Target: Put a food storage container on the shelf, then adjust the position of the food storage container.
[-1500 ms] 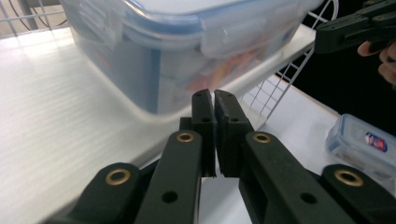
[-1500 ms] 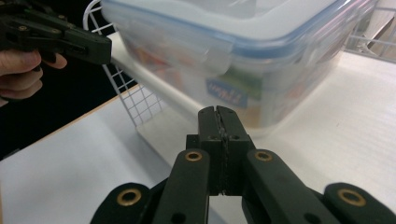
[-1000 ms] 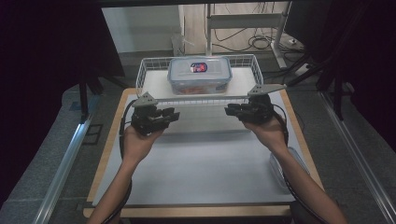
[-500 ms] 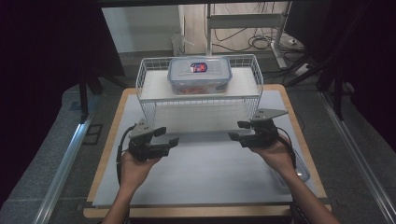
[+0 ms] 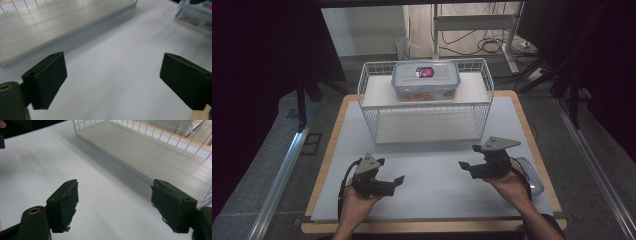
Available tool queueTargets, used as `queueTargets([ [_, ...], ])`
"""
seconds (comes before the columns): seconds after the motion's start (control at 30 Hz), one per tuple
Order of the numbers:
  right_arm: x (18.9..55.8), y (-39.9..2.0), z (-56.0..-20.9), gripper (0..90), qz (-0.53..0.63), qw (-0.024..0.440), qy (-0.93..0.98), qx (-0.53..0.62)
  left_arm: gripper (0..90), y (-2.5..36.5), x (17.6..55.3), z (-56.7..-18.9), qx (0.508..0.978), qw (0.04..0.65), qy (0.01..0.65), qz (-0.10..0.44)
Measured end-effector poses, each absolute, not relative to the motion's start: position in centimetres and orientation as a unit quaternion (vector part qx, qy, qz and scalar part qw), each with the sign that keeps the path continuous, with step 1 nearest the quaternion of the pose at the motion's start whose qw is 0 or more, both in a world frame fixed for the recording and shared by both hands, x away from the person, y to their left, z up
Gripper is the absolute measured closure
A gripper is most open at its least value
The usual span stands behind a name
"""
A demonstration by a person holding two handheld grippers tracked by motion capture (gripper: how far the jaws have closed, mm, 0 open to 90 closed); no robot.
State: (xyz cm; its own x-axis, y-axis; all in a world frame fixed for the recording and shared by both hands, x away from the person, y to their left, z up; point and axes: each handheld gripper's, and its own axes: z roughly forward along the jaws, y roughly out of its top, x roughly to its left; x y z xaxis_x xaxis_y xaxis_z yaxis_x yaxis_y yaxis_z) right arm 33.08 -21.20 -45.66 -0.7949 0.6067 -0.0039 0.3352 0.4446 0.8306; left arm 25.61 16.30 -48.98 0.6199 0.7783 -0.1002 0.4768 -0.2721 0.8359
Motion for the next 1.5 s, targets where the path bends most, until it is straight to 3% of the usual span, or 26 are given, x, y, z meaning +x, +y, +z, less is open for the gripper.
queueTargets([
  [0.2, 32.5, -21.4, -47.5, 16.1, 0.423, 0.154, 0.847, 0.283, 1.5, 15.8, 24.3, -50.3, 0.795, 0.403, 0.4, 0.214],
  [0.4, 32.5, -21.1, -48.6, 13.2, 0.396, 0.151, 0.861, 0.283, 1.0, 15.7, 24.3, -50.6, 0.794, 0.401, 0.399, 0.223],
  [0.6, 32.8, -21.2, -48.9, 3.2, 0.386, 0.135, 0.865, 0.292, 1.3, 16.1, 24.4, -50.7, 0.789, 0.406, 0.405, 0.221],
  [0.77, 33.0, -21.5, -48.9, 3.5, 0.382, 0.127, 0.861, 0.311, 1.4, 16.2, 24.5, -50.8, 0.789, 0.405, 0.407, 0.217],
  [1.07, 32.6, -24.6, -47.6, 50.1, 0.361, 0.146, 0.855, 0.342, 1.5, 16.2, 24.5, -50.8, 0.792, 0.398, 0.407, 0.219],
  [1.1, 32.6, -24.6, -47.6, 50.1, 0.361, 0.146, 0.855, 0.342, 1.6, 16.2, 24.5, -50.8, 0.792, 0.398, 0.407, 0.219],
  [1.13, 32.4, -25.9, -47.3, 60.6, 0.361, 0.147, 0.851, 0.352, 1.6, 16.2, 24.5, -50.8, 0.792, 0.398, 0.407, 0.22],
  [1.17, 32.4, -25.9, -47.3, 60.6, 0.361, 0.147, 0.851, 0.352, 1.6, 16.2, 24.5, -50.8, 0.792, 0.398, 0.407, 0.221],
  [1.33, 31.9, -28.8, -46.6, 84.7, 0.356, 0.163, 0.838, 0.381, 1.7, 16.2, 24.5, -50.7, 0.791, 0.399, 0.407, 0.223],
  [1.37, 31.8, -29.5, -46.5, 88.6, 0.349, 0.172, 0.835, 0.388, 1.7, 16.2, 24.6, -50.7, 0.791, 0.399, 0.407, 0.224],
  [1.5, 31.4, -32.0, -46.2, 89.8, 0.346, 0.193, 0.816, 0.421, 1.7, 16.2, 24.6, -50.7, 0.789, 0.401, 0.409, 0.223],
])
